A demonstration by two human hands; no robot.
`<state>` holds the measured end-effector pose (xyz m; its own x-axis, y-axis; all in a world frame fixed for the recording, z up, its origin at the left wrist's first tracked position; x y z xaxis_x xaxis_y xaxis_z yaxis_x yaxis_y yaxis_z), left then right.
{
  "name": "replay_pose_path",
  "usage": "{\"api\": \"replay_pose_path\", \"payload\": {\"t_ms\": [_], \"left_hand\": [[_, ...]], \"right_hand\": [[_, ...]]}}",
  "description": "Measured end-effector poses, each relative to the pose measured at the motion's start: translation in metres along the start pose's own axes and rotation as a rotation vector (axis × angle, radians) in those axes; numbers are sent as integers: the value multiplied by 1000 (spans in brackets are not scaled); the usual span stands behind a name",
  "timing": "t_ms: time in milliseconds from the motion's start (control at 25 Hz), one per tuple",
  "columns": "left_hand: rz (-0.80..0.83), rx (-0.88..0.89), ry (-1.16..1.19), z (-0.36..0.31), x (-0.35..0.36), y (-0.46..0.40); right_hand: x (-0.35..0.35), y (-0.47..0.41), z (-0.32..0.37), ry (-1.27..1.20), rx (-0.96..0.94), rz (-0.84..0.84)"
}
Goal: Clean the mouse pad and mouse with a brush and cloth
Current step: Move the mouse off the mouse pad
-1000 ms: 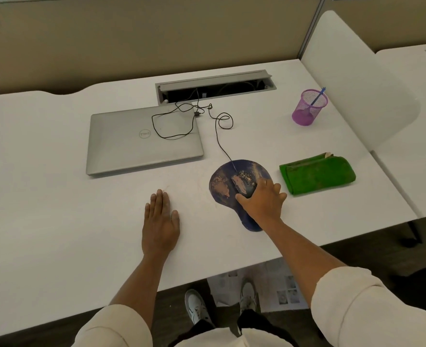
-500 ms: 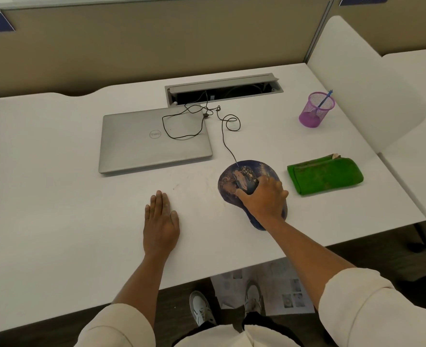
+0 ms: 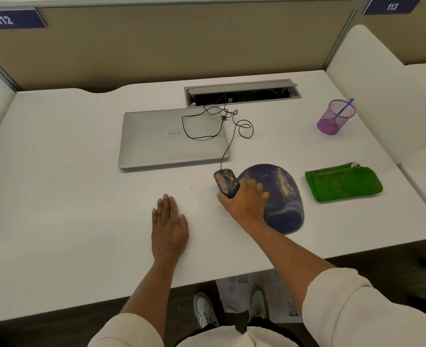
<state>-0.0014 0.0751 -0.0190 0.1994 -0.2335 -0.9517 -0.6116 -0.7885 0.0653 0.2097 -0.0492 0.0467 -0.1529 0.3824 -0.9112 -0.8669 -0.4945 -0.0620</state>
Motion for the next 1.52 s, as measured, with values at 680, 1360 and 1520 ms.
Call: {"api": "replay_pose_path", "payload": {"t_ms": [680, 1360, 1520], "left_hand": [[1, -15, 9, 2, 3, -1], [-4, -16, 19, 4, 5, -1], [-7, -13, 56, 5, 4, -2]], "right_hand": [[44, 26, 42, 35, 25, 60], [38, 35, 54, -49, -38, 78], [17, 32, 28, -6, -35, 21]]}}
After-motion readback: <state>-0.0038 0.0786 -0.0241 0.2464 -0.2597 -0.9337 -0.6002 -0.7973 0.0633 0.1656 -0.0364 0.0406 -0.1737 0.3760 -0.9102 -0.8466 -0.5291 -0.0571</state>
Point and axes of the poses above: each hand's wrist, its own y-axis away from the middle knuckle, its own x-axis out of the palm, z = x × y, the point moved 8 cm from there along -y, towards the middle knuckle, and after that the axes turned 5 degrees about -y, right-handed, at the moved point
